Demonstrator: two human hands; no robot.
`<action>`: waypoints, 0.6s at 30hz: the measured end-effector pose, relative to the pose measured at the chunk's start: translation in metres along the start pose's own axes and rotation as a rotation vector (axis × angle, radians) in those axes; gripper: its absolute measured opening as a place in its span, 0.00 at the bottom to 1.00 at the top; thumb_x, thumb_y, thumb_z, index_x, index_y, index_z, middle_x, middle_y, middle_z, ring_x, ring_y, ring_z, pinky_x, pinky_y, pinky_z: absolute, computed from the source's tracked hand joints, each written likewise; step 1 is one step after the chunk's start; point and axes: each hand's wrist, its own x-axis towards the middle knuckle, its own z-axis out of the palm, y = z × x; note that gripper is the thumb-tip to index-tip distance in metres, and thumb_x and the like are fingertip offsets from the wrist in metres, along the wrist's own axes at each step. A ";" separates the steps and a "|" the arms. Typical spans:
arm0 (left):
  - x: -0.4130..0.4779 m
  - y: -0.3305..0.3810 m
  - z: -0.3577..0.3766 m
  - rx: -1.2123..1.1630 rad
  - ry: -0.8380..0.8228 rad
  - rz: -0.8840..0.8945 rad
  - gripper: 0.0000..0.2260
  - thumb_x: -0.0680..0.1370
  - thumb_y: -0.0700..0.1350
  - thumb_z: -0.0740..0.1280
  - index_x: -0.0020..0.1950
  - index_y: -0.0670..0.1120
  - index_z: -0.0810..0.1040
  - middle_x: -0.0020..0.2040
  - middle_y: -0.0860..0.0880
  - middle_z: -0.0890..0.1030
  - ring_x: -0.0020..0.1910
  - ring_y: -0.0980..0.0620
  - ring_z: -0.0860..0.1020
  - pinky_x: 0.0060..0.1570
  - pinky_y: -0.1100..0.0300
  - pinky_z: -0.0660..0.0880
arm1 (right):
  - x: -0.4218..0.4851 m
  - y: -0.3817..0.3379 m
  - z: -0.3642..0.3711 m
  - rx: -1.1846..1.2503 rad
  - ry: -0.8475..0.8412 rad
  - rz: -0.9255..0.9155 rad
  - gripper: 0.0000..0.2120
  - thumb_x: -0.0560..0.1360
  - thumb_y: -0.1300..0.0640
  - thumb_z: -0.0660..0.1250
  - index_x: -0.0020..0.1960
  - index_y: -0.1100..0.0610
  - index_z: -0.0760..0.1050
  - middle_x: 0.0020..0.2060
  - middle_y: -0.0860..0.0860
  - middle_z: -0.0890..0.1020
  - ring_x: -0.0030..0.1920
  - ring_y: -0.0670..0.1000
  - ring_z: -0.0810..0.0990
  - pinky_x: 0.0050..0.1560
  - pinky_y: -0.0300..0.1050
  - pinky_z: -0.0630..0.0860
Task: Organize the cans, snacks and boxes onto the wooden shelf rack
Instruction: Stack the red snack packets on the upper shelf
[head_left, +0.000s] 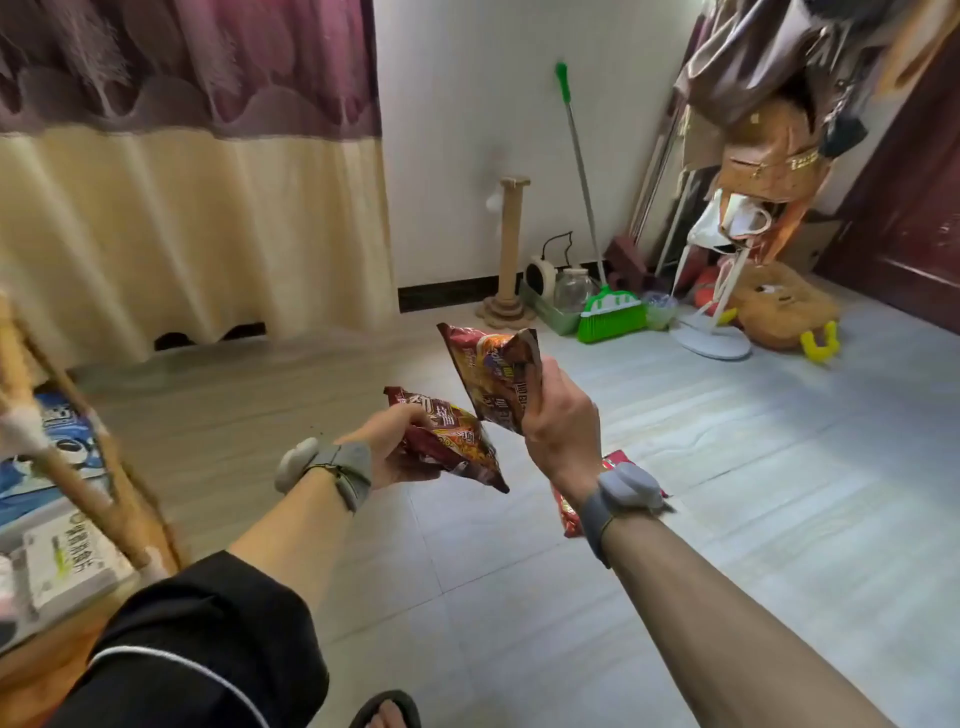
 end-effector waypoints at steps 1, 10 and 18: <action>-0.016 0.002 -0.008 -0.020 0.009 0.024 0.11 0.75 0.41 0.65 0.56 0.40 0.72 0.43 0.39 0.80 0.39 0.42 0.81 0.41 0.49 0.82 | -0.006 -0.022 -0.001 0.044 -0.003 -0.017 0.30 0.79 0.41 0.44 0.55 0.62 0.74 0.41 0.57 0.80 0.35 0.57 0.73 0.37 0.43 0.62; -0.083 -0.014 -0.084 -0.175 0.222 0.099 0.09 0.73 0.40 0.60 0.53 0.42 0.72 0.42 0.44 0.78 0.40 0.44 0.78 0.39 0.52 0.80 | 0.002 -0.107 0.001 0.549 0.072 0.671 0.17 0.85 0.46 0.53 0.61 0.55 0.74 0.51 0.54 0.80 0.47 0.54 0.77 0.48 0.47 0.74; -0.114 -0.005 -0.090 -0.466 0.170 0.310 0.14 0.67 0.46 0.63 0.49 0.42 0.79 0.45 0.41 0.84 0.44 0.40 0.81 0.45 0.45 0.81 | -0.040 -0.151 0.053 0.699 -0.187 0.968 0.14 0.79 0.54 0.56 0.56 0.62 0.74 0.51 0.60 0.81 0.51 0.62 0.80 0.55 0.59 0.79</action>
